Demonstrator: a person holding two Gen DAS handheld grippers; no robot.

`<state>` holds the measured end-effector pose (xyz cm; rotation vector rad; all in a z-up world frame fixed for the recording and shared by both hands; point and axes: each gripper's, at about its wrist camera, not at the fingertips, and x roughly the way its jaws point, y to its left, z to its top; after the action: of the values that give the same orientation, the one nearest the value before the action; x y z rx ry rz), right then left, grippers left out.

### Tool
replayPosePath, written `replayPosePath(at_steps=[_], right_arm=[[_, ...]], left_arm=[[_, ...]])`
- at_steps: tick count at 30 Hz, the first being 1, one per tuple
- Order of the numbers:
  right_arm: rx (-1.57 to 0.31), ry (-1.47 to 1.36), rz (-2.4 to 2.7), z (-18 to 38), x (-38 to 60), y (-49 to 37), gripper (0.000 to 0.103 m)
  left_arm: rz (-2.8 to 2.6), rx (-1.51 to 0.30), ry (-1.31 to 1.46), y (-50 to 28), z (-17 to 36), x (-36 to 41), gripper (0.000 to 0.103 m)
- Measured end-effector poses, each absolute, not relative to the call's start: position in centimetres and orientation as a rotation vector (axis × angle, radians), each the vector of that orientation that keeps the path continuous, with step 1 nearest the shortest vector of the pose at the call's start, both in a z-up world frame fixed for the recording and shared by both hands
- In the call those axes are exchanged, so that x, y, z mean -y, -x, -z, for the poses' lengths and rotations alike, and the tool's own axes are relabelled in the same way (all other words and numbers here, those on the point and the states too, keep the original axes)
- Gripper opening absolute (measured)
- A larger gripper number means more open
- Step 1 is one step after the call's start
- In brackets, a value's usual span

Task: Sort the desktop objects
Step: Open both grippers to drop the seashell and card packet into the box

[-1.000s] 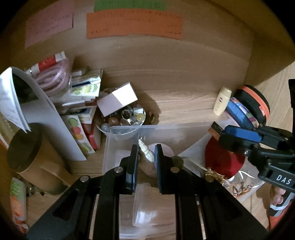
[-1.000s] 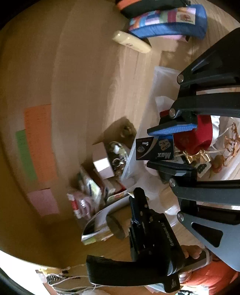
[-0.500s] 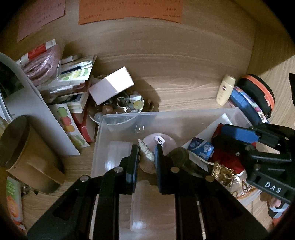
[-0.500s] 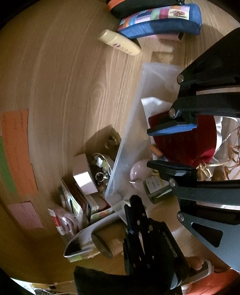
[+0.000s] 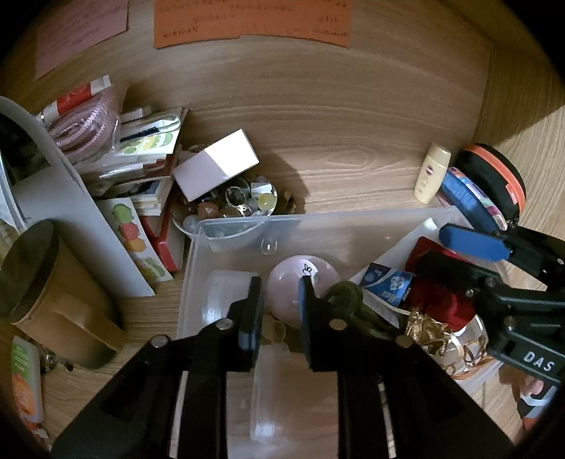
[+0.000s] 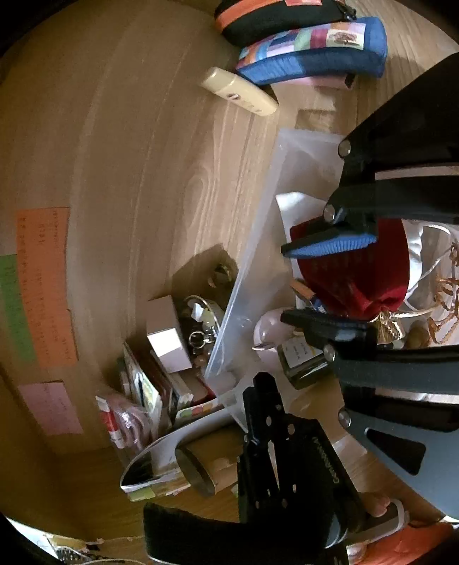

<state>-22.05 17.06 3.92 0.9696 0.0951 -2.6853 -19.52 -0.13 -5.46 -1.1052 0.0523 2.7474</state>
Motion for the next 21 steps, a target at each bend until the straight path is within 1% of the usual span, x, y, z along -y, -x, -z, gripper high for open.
replayPosePath(at_steps=[1,2,3,4,5,6,8,9,10,13,15,18,20,21], right_arm=[[-0.097,-0.959,2.693,-4.0,-17.1,22.0,0.040],[-0.098,-0.955,2.696,-4.1,-17.1,21.9,0.044],[-0.099,-0.948,2.699,-4.1,-17.1,21.9,0.045],[-0.100,-0.948,2.699,-4.2,-17.2,21.9,0.046],[-0.098,-0.951,2.701,-4.2,-17.2,21.9,0.050],[-0.093,-0.952,2.704,-4.2,-17.3,21.9,0.056],[-0.085,-0.953,2.710,-4.4,-17.5,21.8,0.064],[-0.085,-0.949,2.716,-4.5,-17.5,21.8,0.065],[-0.084,-0.945,2.718,-4.6,-17.6,21.7,0.066],[-0.088,-0.931,2.730,-5.4,-17.7,21.2,0.074],[-0.087,-0.911,2.748,-5.9,-17.7,20.7,0.084],[-0.090,-0.884,2.771,-6.6,-17.8,19.8,0.087],[-0.079,-0.876,2.777,-6.9,-17.9,19.2,0.089],[-0.071,-0.875,2.777,-7.1,-18.0,19.0,0.092]], left_arm=[[-2.753,-0.052,1.101,19.4,5.3,0.1,0.029],[-2.757,-0.056,1.096,19.3,5.2,0.1,0.031],[-2.761,-0.063,1.094,19.2,5.1,0.0,0.033],[-2.779,-0.073,1.091,19.0,4.8,-0.1,0.043],[-2.792,-0.078,1.082,18.9,4.7,-0.1,0.054],[-2.802,-0.083,1.067,18.7,4.4,-0.1,0.056],[-2.811,-0.095,1.044,18.2,3.9,-0.3,0.057],[-2.812,-0.099,1.035,18.0,3.6,-0.3,0.058],[-2.819,-0.106,1.027,17.7,3.4,-0.4,0.061],[-2.852,-0.130,0.994,16.8,2.6,-0.5,0.069],[-2.876,-0.143,0.965,16.2,2.2,-0.5,0.074],[-2.909,-0.157,0.925,15.0,1.3,-0.5,0.082],[-2.929,-0.155,0.899,14.1,0.7,-0.5,0.091],[-2.940,-0.153,0.888,13.7,0.4,-0.4,0.092]])
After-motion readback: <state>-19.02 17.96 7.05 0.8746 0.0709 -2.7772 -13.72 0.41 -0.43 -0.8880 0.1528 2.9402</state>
